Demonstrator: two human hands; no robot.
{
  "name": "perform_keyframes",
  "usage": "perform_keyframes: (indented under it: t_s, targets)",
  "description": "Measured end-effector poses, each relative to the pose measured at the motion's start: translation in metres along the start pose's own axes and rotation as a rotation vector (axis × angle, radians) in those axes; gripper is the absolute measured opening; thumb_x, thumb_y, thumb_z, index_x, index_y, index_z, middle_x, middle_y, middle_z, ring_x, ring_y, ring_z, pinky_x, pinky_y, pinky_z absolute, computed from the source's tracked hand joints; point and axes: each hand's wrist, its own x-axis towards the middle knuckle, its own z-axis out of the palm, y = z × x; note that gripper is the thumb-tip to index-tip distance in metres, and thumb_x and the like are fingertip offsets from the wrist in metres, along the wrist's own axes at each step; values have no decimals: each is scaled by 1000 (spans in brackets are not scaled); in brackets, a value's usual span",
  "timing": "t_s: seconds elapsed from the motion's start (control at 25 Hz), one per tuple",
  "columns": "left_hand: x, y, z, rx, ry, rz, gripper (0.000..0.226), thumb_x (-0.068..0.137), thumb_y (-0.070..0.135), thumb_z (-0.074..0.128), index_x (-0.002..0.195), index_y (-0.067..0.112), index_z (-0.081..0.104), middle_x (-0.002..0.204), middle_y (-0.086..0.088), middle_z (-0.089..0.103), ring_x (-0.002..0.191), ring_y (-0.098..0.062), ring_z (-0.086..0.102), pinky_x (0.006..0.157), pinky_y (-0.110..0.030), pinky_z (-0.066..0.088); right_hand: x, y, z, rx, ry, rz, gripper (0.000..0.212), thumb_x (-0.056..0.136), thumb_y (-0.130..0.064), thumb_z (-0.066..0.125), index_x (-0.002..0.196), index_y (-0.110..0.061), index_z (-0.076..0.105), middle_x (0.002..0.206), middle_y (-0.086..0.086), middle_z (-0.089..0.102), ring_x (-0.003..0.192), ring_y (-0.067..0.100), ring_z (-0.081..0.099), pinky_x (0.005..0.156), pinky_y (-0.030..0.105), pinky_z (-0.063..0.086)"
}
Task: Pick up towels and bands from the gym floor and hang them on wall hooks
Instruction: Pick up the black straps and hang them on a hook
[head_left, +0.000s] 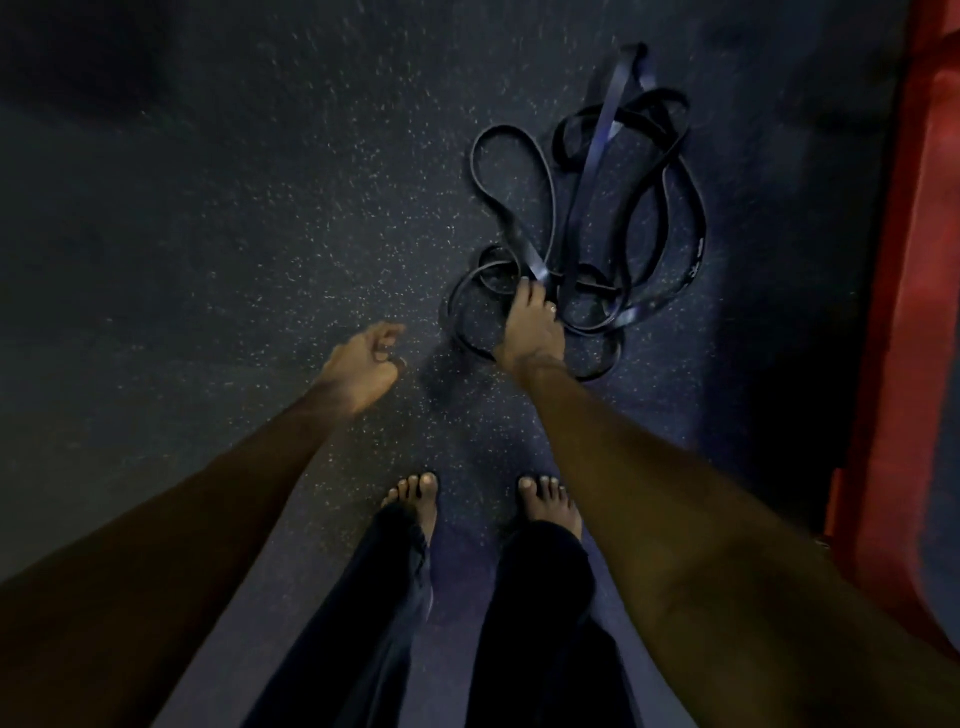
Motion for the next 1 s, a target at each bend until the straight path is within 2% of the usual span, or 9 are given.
perform_keyframes:
  t_s: [0.04, 0.12, 0.24, 0.36, 0.44, 0.6, 0.76, 0.92, 1.0]
  targets:
    - [7, -5, 2, 8, 1, 7, 52, 91, 12, 59, 138, 35, 50, 129, 10, 56, 116, -15, 56, 101, -37, 47, 7, 1, 6, -70, 4, 44, 94, 86, -30, 73, 155, -6, 14, 159, 12, 23, 142, 33, 30, 111, 45, 35]
    - [12, -12, 4, 24, 5, 2, 53, 92, 13, 59, 140, 32, 49, 131, 8, 56, 118, -16, 55, 103, -36, 45, 10, 6, 15, -335, -90, 53, 64, 94, -30, 59, 149, -10, 34, 152, 9, 38, 139, 30, 33, 111, 45, 30]
    - [5, -14, 8, 38, -8, -26, 53, 91, 12, 59, 140, 32, 49, 135, 5, 57, 114, -15, 55, 100, -32, 43, -11, 27, 18, -549, -227, -14, 33, 96, -24, 53, 128, -18, 59, 133, 5, 59, 130, 27, 45, 111, 45, 24]
    - [-12, 1, 10, 12, -37, -14, 53, 91, 9, 58, 138, 30, 49, 137, 3, 55, 114, -15, 55, 94, -28, 42, -50, 45, 0, -372, -323, -104, 21, 96, -33, 50, 107, -17, 58, 119, 8, 65, 119, 29, 56, 116, 52, 14]
    - [-29, 19, 7, 0, -39, -11, 51, 91, 8, 58, 136, 29, 51, 136, 3, 56, 114, -15, 55, 94, -28, 42, -78, 46, -16, -166, -353, -141, 33, 97, -43, 45, 110, -14, 55, 118, 11, 64, 116, 31, 56, 117, 55, 13]
    - [-89, 76, -18, -38, -41, 10, 48, 90, 10, 60, 134, 30, 53, 130, 5, 57, 108, -14, 55, 101, -34, 45, -138, 25, -86, 151, -273, -146, 40, 93, -55, 52, 112, -20, 58, 120, 12, 65, 115, 32, 57, 106, 48, 31]
    - [-172, 143, -68, -83, -22, 79, 45, 92, 14, 61, 134, 28, 54, 127, 7, 55, 108, -13, 55, 95, -26, 44, -209, -3, -195, 354, -67, -163, 30, 91, -46, 60, 103, -19, 64, 103, 9, 70, 99, 30, 64, 84, 35, 50]
    - [-282, 204, -137, -35, 1, 185, 47, 92, 14, 58, 138, 26, 52, 134, 3, 55, 110, -13, 54, 89, -24, 41, -310, -19, -321, 439, 65, -157, 31, 92, -42, 62, 104, -14, 67, 90, 4, 66, 85, 21, 60, 74, 32, 44]
    - [-332, 221, -168, -27, 23, 222, 47, 92, 14, 59, 138, 24, 52, 138, 0, 54, 118, -17, 55, 93, -25, 41, -365, -18, -380, 413, 100, -207, 28, 90, -44, 64, 88, -16, 67, 81, 2, 65, 80, 20, 61, 70, 34, 46]
